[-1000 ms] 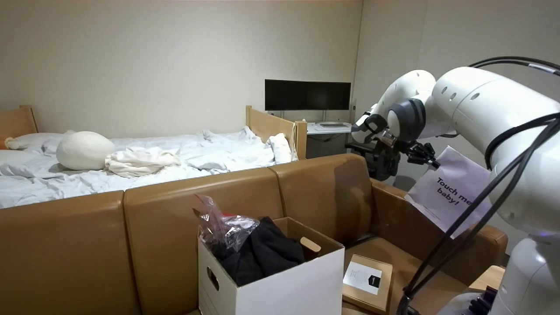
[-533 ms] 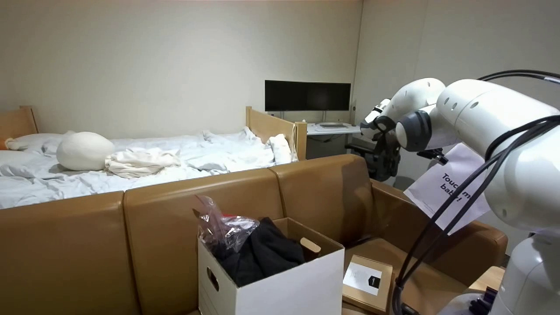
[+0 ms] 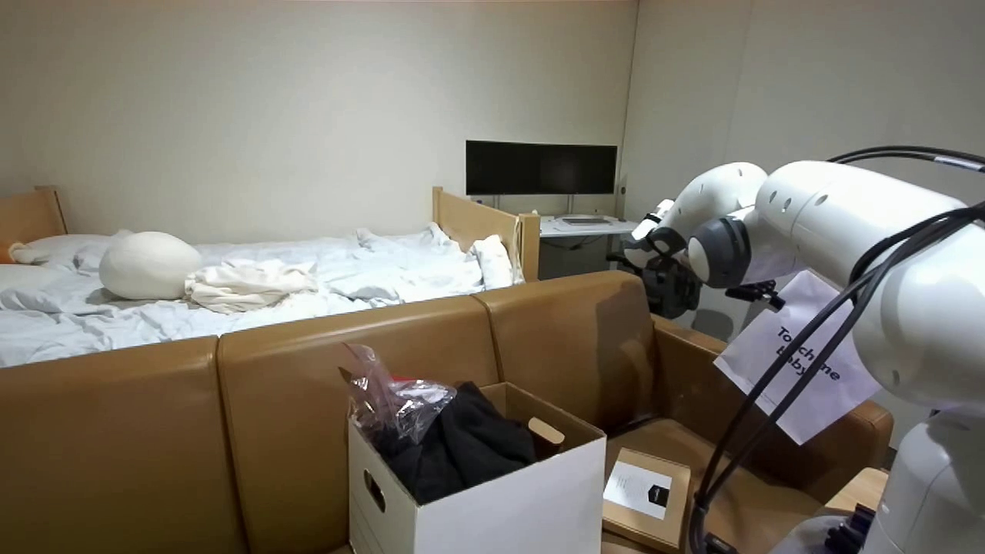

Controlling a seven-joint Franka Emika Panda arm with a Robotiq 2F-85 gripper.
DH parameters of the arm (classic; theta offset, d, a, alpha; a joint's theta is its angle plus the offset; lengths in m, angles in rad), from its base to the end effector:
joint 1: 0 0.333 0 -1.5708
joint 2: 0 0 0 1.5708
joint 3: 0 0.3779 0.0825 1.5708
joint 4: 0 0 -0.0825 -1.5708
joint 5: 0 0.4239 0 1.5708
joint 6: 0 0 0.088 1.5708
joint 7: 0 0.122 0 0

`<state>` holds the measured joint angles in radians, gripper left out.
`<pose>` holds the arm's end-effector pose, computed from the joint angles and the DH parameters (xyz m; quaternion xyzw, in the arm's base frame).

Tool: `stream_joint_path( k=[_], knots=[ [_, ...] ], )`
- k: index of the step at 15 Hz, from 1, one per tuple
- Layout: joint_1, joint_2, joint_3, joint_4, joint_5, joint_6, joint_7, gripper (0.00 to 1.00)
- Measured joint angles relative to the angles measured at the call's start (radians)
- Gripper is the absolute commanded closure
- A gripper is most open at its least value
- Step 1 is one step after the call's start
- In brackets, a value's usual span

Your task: Remove the white paper bag from the box and put it on the right side of the sofa

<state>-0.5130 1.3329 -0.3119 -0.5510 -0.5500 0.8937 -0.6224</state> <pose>0.5735 -0.5283 0.2097 0.8014 -0.1049 -0.5844 0.0719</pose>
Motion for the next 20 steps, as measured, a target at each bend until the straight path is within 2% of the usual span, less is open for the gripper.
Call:
stream_joint_path(
  k=[7, 10, 11, 17, 20],
  knots=[
    [-0.022, 0.049, -0.001, 0.02, 0.039, -0.103, 0.149, 0.93],
    [-0.031, 0.051, -0.001, 0.049, 0.057, -0.118, 0.159, 0.93],
    [-0.033, 0.051, -0.001, 0.055, 0.059, -0.119, 0.159, 0.96],
    [-0.04, 0.057, -0.005, 0.07, 0.059, -0.118, 0.152, 0.95],
    [-0.056, 0.055, -0.005, 0.123, 0.067, -0.118, 0.152, 0.95]
  ],
)
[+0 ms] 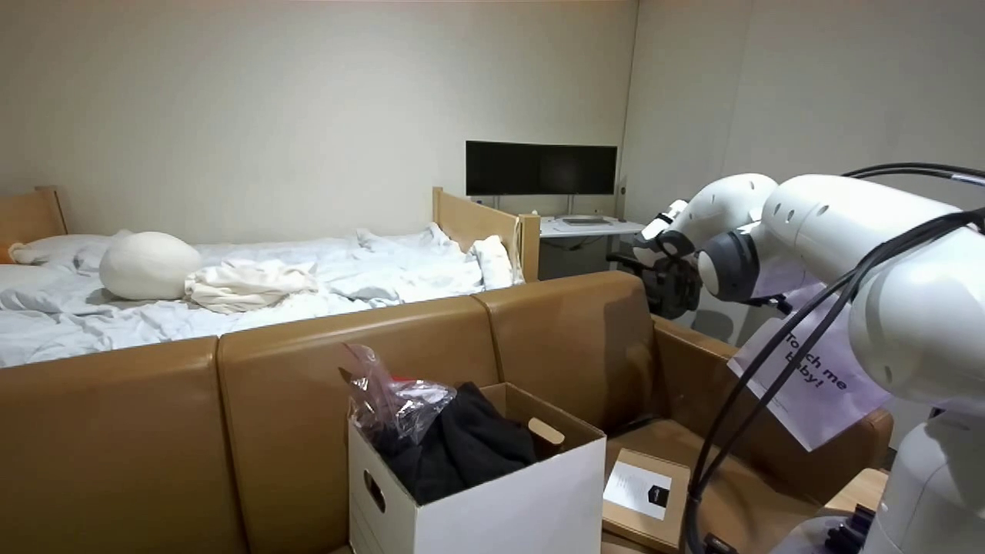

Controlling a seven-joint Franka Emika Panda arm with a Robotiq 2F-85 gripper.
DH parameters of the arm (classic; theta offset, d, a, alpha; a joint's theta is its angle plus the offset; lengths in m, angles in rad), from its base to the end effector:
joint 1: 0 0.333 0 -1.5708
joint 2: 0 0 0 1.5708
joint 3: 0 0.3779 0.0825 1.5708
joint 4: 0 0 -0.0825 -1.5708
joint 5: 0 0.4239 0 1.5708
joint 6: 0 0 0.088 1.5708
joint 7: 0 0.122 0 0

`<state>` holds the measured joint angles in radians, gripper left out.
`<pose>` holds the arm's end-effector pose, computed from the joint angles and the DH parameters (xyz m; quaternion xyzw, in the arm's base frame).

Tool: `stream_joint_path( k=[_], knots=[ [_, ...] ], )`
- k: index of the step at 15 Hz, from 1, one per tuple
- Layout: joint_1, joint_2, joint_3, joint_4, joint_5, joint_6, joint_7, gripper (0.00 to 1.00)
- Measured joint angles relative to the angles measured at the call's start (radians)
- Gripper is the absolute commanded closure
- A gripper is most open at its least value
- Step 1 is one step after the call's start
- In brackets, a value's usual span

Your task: Remove the white paper bag from the box and put it on the right side of the sofa

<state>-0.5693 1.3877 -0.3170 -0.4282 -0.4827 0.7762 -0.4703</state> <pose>0.5514 -0.5387 0.2120 0.7856 -0.2022 -0.5813 0.0638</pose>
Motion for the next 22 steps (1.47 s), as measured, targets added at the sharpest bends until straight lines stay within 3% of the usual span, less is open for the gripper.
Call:
stream_joint_path(
  k=[3, 10, 11, 12, 22],
  knots=[
    [-0.014, -0.009, 0.005, 0.071, 0.047, -0.001, 0.014, 0.95],
    [-0.046, -0.079, 0.064, 0.071, 0.204, -0.007, 0.157, 0.96],
    [-0.056, -0.085, 0.075, 0.071, 0.226, -0.015, 0.173, 0.68],
    [-0.068, -0.089, 0.085, 0.071, 0.25, -0.026, 0.191, 0.67],
    [-0.195, -0.102, 0.199, 0.064, 0.539, -0.237, 0.529, 0.05]
  ],
)
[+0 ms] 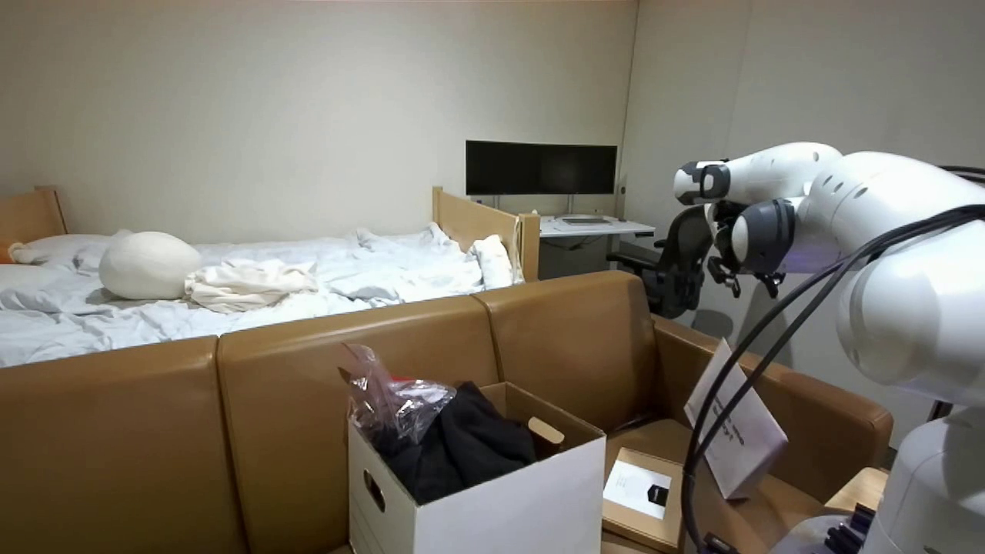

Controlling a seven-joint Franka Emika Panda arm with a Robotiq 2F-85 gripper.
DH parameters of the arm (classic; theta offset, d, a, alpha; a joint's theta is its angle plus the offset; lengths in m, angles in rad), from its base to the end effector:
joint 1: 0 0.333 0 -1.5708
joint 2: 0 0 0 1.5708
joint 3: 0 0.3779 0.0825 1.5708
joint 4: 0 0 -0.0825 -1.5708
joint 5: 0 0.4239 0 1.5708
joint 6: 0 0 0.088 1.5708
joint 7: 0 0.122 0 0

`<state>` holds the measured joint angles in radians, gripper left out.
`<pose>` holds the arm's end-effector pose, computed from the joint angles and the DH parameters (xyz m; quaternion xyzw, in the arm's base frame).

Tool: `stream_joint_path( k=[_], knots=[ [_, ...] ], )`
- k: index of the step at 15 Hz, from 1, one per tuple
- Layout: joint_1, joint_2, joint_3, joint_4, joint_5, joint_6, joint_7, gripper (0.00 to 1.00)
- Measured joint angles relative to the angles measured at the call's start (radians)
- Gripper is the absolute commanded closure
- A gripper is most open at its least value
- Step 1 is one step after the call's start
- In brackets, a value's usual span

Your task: Remove the white paper bag from the box and put it on the right side of the sofa

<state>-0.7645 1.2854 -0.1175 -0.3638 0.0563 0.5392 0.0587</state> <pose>0.5213 -0.5321 0.2773 -0.7664 0.3682 0.4986 0.1685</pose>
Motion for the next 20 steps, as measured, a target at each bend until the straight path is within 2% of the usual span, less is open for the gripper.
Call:
stream_joint_path(
  k=[2, 10, 15, 17, 20],
  knots=[
    [-0.014, 0.0, 0.017, -0.004, 0.055, -0.013, 0.057, 0.0],
    [-0.025, 0.0, 0.059, -0.008, 0.18, -0.021, 0.181, 0.0],
    [-0.035, 0.0, 0.068, -0.008, 0.188, -0.022, 0.181, 0.0],
    [-0.042, -0.002, 0.066, -0.008, 0.179, -0.059, 0.174, 0.0],
    [-0.041, -0.002, 0.035, -0.008, 0.085, -0.136, 0.13, 0.0]
  ],
)
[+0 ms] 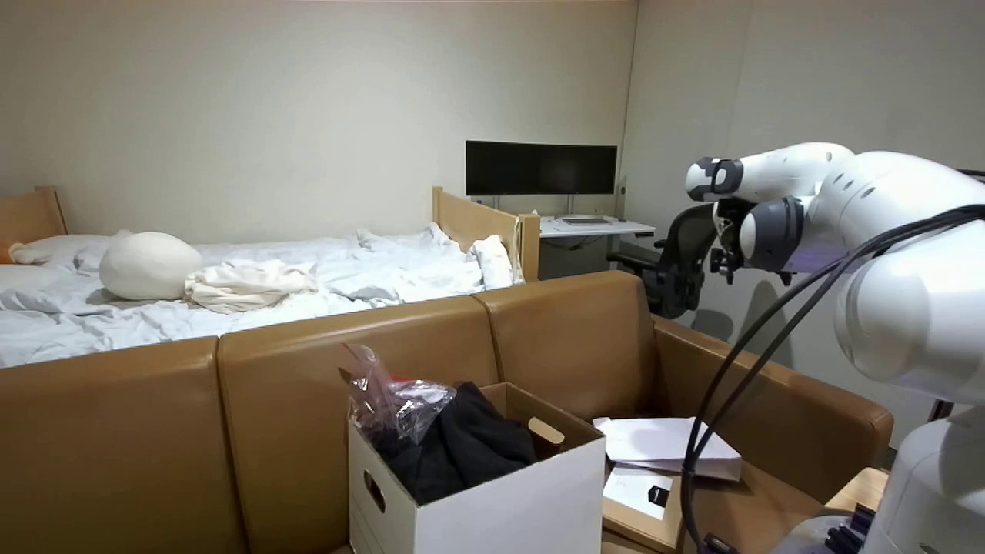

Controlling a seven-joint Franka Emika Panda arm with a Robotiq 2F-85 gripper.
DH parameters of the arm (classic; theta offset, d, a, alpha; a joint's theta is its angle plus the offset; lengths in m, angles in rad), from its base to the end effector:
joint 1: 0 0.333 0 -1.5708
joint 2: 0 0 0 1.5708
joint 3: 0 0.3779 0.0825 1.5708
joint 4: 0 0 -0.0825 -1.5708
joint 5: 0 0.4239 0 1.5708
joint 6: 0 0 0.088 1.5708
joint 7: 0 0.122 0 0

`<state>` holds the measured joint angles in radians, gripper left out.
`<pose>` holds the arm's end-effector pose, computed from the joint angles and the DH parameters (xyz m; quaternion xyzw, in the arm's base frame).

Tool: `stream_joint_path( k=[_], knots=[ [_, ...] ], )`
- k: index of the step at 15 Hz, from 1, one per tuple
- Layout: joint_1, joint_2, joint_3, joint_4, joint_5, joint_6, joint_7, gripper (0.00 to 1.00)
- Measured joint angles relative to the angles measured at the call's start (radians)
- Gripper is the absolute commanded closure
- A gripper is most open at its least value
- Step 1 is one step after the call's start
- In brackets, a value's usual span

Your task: Remove the white paper bag from the box and put it on the right side of the sofa

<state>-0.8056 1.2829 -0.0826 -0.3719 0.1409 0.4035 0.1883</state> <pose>0.5018 -0.5263 0.2866 -0.7144 0.3833 0.5461 0.2110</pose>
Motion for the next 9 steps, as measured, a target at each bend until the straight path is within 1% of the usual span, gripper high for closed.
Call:
stream_joint_path(
  k=[1, 3, 6, 9],
  knots=[
    [-0.002, 0.0, -0.01, 0.002, -0.02, -0.001, -0.014, 0.0],
    [-0.014, -0.008, -0.008, 0.014, -0.008, 0.05, -0.027, 0.0],
    [-0.03, -0.041, 0.018, 0.02, 0.036, 0.154, -0.027, 0.0],
    [-0.021, -0.079, 0.04, 0.023, 0.036, 0.249, -0.057, 0.0]
  ],
)
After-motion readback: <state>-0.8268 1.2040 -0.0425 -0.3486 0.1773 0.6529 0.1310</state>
